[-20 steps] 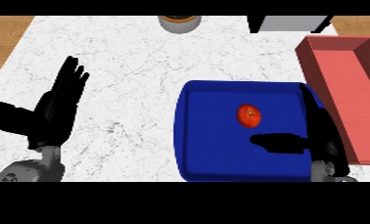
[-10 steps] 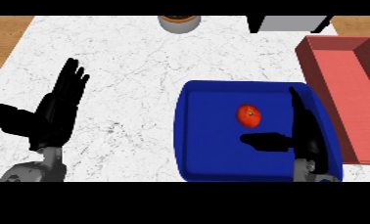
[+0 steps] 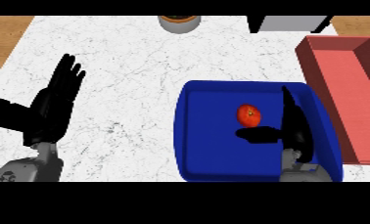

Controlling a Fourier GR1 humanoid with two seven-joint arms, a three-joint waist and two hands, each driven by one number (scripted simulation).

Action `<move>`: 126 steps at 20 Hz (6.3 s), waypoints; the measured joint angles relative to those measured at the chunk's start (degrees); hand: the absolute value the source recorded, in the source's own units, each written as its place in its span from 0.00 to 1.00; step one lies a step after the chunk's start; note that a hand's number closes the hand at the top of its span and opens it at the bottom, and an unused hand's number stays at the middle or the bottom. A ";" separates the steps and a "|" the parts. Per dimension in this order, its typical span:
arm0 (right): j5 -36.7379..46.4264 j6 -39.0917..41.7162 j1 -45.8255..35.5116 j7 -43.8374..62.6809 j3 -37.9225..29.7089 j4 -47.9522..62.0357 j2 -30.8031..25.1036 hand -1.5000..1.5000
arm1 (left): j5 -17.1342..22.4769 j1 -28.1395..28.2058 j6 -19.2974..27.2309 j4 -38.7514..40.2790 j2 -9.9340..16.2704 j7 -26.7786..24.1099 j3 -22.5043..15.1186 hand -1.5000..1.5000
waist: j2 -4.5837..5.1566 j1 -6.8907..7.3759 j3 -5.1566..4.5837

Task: Pick the tomato from the tray and place it in the cardboard box

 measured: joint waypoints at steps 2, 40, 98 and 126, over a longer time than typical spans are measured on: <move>-0.31 0.41 0.06 -0.47 -1.03 0.33 -0.52 0.00 | -0.53 1.27 -0.25 -1.34 -0.72 0.12 -0.03 0.50 | 0.01 0.01 0.03; 0.80 -4.82 -5.77 -8.83 0.62 17.79 0.34 1.00 | -6.66 0.35 -4.82 -1.17 -6.48 1.24 4.81 0.50 | -0.01 0.00 0.00; 23.78 8.05 -29.17 -11.20 -11.59 9.87 -20.08 1.00 | -7.71 0.58 -5.80 -0.53 -7.73 0.52 5.06 0.50 | 0.09 0.20 0.02; 9.98 -11.12 -31.89 -46.38 -29.06 45.83 -28.41 0.00 | -6.41 0.06 -6.76 -2.34 -6.87 2.55 6.17 0.50 | 0.16 0.49 0.12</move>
